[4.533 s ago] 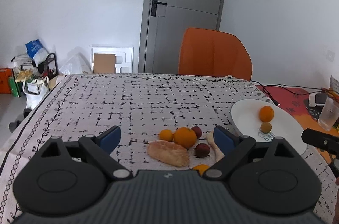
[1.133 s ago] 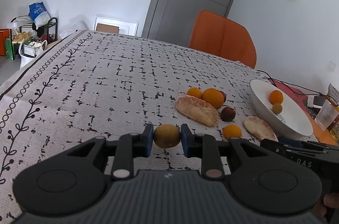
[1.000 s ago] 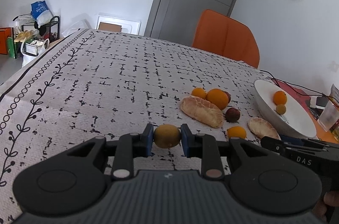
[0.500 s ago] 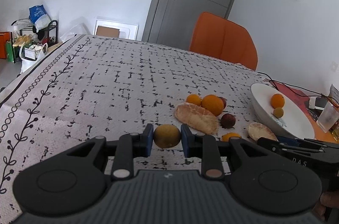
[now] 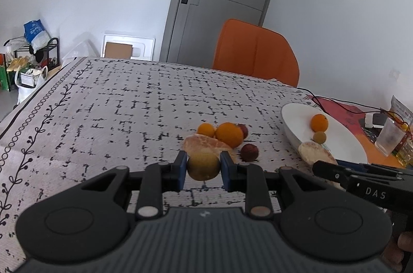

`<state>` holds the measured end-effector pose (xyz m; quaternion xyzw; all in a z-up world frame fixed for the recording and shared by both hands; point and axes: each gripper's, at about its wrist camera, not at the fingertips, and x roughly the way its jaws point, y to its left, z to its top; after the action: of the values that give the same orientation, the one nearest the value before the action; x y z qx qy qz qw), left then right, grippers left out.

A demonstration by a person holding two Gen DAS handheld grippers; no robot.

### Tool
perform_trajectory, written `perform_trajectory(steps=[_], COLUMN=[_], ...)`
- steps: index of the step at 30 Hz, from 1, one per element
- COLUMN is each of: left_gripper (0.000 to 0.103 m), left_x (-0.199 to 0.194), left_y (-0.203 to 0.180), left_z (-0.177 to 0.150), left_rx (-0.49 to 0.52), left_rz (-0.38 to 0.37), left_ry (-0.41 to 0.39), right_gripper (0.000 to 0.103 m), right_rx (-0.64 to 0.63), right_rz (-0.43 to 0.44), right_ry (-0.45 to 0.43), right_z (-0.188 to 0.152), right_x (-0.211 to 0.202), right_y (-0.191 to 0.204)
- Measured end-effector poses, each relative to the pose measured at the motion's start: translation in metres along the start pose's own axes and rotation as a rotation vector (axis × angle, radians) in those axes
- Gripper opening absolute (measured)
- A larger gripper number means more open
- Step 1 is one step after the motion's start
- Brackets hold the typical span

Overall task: Organize fruits
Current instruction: 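Carry the pomelo segment and brown fruit in both tools to the bowl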

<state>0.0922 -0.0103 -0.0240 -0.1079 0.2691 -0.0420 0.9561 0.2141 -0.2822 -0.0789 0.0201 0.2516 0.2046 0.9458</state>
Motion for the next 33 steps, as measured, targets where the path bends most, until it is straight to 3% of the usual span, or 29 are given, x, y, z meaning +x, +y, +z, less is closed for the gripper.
perform_trajectory(steps=[17, 33], left_gripper=[0.026, 0.026], left_x=[0.014, 0.046], left_y=[-0.051, -0.094], left_z=[0.005, 0.008], left_rx=[0.090, 0.182], left_rz=[-0.048, -0.088], left_ry=[0.007, 0.038], right_gripper=[0.038, 0.038], right_rx=[0.093, 0.161], right_rz=[-0.054, -0.140], right_ry=[-0.074, -0.097], right_z=[0.000, 0.001], right_x=[-0.024, -0.019], right_y=[-0.049, -0.098])
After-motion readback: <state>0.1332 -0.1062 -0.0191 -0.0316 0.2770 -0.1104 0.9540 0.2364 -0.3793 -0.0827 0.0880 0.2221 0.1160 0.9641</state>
